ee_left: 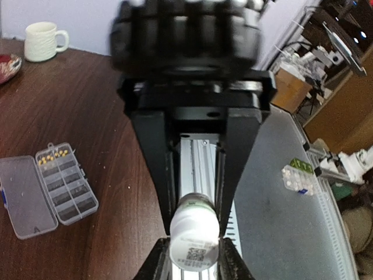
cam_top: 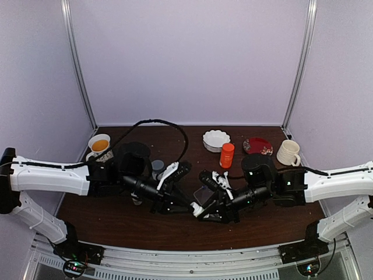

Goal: Sort the pills into containers
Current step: Screw the lid of the pill bottle onto the pill bottle.

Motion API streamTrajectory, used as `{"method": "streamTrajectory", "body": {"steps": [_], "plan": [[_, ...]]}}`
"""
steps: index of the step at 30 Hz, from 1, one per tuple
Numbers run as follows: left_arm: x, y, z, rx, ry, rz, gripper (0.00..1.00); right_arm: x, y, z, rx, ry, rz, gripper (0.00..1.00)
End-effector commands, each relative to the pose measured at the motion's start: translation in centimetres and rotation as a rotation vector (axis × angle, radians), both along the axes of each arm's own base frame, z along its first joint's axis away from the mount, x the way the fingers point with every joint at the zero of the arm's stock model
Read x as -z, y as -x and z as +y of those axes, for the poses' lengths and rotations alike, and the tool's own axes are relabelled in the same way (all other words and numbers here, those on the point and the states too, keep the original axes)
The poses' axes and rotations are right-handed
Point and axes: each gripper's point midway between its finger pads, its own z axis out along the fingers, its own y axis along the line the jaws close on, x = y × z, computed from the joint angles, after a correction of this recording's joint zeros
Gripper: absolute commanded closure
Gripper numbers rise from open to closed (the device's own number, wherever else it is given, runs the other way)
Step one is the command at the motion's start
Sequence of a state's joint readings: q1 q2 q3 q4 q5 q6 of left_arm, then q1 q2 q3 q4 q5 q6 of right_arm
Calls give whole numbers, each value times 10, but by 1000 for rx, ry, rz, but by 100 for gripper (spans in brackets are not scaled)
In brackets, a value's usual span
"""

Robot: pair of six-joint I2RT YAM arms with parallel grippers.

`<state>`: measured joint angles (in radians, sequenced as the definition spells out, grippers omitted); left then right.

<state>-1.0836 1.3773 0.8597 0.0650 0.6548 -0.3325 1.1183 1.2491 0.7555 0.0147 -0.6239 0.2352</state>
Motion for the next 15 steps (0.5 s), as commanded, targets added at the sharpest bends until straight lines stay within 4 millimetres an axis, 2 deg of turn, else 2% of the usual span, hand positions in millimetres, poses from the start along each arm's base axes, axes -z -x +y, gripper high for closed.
{"method": "streamTrajectory", "body": {"steps": [1,10,15], "plan": [[-28,28,-18,245,225,-423,91,-120,9,19,-88,-451,-83,92],[-43,40,-18,413,413,-826,96,-136,19,9,-146,-535,-19,92],[-46,44,-21,501,468,-967,91,-143,24,6,-189,-564,11,92]]}}
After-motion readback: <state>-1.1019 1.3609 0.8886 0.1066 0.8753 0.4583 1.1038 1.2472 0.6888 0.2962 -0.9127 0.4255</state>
